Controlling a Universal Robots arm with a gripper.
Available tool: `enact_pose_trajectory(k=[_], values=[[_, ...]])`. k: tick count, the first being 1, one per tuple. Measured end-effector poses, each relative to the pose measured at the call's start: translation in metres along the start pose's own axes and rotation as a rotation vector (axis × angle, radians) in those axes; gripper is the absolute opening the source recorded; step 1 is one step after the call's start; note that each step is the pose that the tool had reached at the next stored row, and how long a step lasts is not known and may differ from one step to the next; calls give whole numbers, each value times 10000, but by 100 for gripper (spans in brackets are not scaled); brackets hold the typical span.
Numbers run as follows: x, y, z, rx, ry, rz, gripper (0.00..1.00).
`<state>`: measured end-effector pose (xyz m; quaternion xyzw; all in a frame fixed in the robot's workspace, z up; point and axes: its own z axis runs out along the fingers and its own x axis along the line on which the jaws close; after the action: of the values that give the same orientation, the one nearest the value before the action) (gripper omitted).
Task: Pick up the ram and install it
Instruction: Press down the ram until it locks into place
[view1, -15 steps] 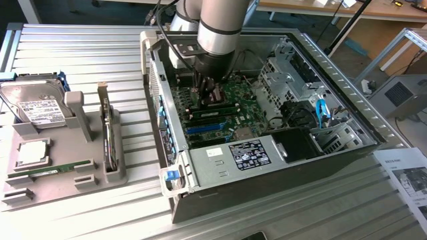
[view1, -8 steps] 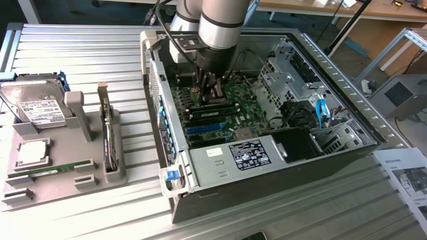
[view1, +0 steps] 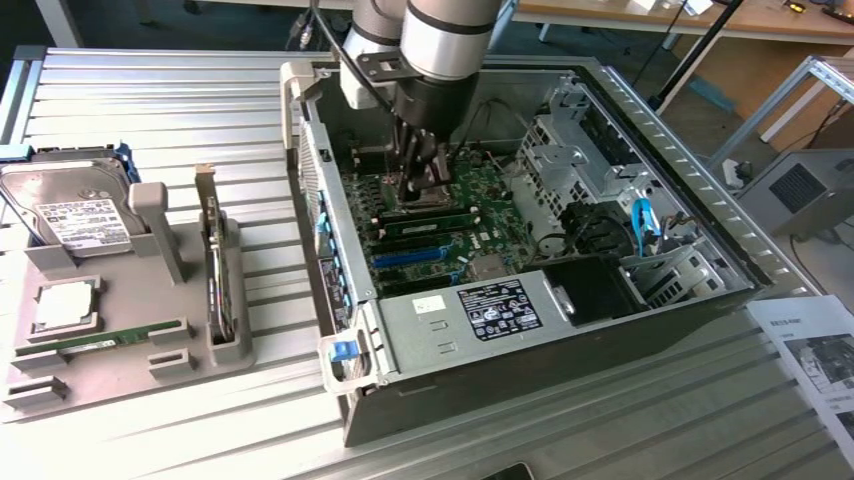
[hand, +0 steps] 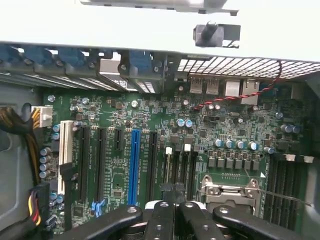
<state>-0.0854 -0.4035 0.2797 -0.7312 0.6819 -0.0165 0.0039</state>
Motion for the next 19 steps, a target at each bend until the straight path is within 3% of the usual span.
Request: enact_pose_trajectory(k=[7, 19], values=[[3, -4, -132, -1, 3, 0, 11], [5, -39, -136, -1, 4, 0, 11]])
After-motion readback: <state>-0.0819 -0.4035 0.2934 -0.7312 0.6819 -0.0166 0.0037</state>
